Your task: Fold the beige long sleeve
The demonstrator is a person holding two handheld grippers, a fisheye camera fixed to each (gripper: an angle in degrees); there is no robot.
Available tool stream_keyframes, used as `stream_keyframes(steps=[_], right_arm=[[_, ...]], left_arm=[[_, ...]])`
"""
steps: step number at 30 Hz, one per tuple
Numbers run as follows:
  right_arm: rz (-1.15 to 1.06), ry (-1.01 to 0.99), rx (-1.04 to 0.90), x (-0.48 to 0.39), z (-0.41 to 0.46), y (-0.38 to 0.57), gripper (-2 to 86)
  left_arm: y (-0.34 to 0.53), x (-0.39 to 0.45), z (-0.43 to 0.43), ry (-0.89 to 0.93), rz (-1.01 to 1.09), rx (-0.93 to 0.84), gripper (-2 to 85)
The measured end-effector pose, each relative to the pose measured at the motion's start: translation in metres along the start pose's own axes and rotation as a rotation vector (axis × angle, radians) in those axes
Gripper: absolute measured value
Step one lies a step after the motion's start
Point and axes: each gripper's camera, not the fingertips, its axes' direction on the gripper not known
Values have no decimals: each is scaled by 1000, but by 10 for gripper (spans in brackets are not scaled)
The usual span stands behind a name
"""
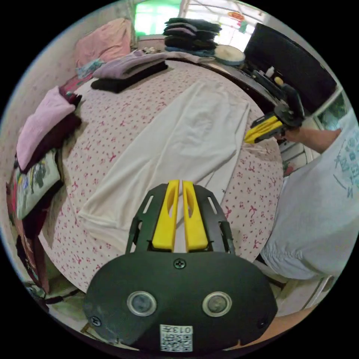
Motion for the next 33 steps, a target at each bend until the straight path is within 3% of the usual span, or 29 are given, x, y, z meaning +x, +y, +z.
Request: stream_keyframes(steps=[5, 12, 19, 29, 33], right_arm=[[170, -249, 27, 34, -1, -2, 45], [259, -281, 22, 63, -9, 1, 65], [299, -309, 80, 80, -29, 7, 84], [400, -411, 165, 95, -44, 21, 94], [408, -367, 215, 100, -59, 17, 88]], left_arm=[[-25, 90, 35, -138, 269, -19, 75], [-38, 116, 72, -203, 417, -162, 23], [-42, 87, 55, -21, 280, -94, 4], [-37, 73, 46, 29, 212, -40, 2], [-37, 72, 50, 26, 215, -46, 2]])
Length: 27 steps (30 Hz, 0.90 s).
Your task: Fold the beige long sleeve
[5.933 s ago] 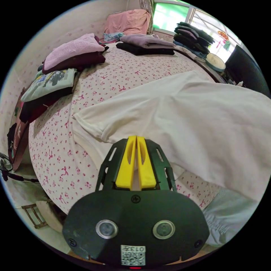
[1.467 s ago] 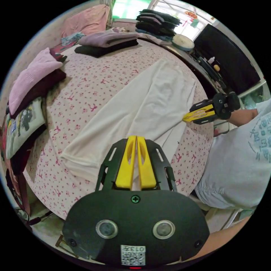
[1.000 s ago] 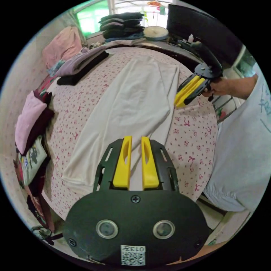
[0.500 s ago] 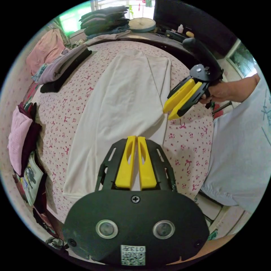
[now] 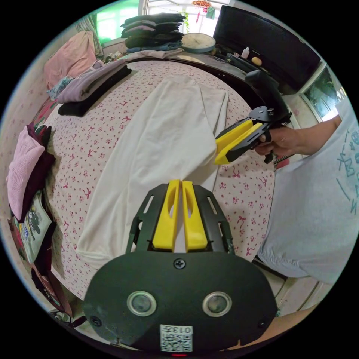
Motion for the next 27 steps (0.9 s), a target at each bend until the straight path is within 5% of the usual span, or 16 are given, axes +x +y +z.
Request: stream_keyframes(steps=[10, 20, 27], right_arm=[[-52, 46, 32, -17, -13, -4, 30], [-712, 378, -329, -68, 27, 15, 4], [-537, 339, -266, -59, -14, 30, 0]], left_arm=[[-2, -8, 5, 8, 20, -13, 2], [-11, -11, 42, 69, 190, -193, -2], [21, -27, 27, 70, 79, -203, -3]])
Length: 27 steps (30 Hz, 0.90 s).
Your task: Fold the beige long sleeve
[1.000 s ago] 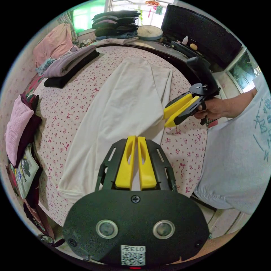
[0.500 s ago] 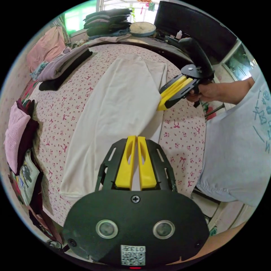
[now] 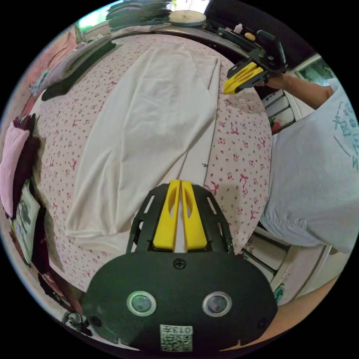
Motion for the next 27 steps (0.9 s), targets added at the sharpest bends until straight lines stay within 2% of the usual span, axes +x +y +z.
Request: stream_keyframes(steps=[3, 5, 8, 11, 12, 14, 16, 18, 23, 27], right_arm=[[173, 116, 69, 25, -24, 9, 1], [261, 217, 91, 39, -29, 8, 1], [338, 382, 66, 58, -27, -5, 1], [374, 489, 71, 76, -24, -16, 1], [364, 501, 15, 84, -16, -20, 1], [348, 501, -89, 96, -4, -21, 1], [352, 488, -98, 101, -10, -17, 1], [413, 488, -148, 109, -22, -14, 2], [453, 528, 7, 115, -51, -21, 13], [468, 508, 43, 133, -42, -48, 62]], left_arm=[[28, -16, -15, -47, -169, 86, -3], [49, -36, -20, -125, -367, 144, -3], [61, -53, -18, -157, -490, 171, -3], [58, -64, -4, -138, -490, 104, -3], [59, -64, -6, -144, -480, 130, -3], [66, -73, -5, -85, -504, 115, -3], [72, -75, -5, -61, -495, 85, -3], [75, -76, -3, -92, -492, -5, -3], [64, -80, -25, -142, -552, 173, -3], [29, -86, -11, -204, -522, 104, -2]])
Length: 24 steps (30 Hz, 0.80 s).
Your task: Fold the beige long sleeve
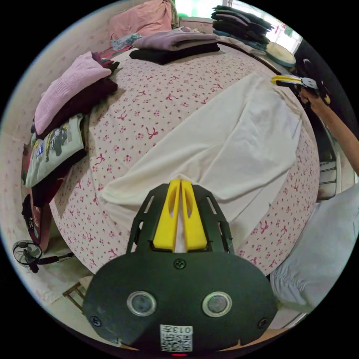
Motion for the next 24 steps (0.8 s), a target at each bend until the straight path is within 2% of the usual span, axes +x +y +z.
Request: stream_keyframes(steps=[3, 7, 12, 15, 17, 19, 22, 24], right_arm=[[39, -70, -83, 7, 24, -14, 59], [37, -142, -96, 8, 29, -16, 24], [99, -111, 17, 18, 7, -4, 15], [110, -100, -34, 24, 16, -1, 17], [136, -94, -70, 26, 20, -1, 17], [144, -93, -3, 20, 7, 0, 14], [0, -173, 104, -24, -17, -3, 7], [-198, -349, 138, -81, -28, -3, 3]], left_arm=[[-6, 2, 11, -13, -4, -31, -2], [18, -9, 11, 22, -25, -44, -2], [58, -28, 18, 27, -85, -130, -3], [73, -35, 11, 27, -135, -112, -3], [79, -40, -5, 37, -191, -25, -3], [78, -41, -17, 38, -233, 53, -3], [64, -30, -17, 44, -181, 86, -3], [53, -20, -5, 33, -131, 36, -3]])
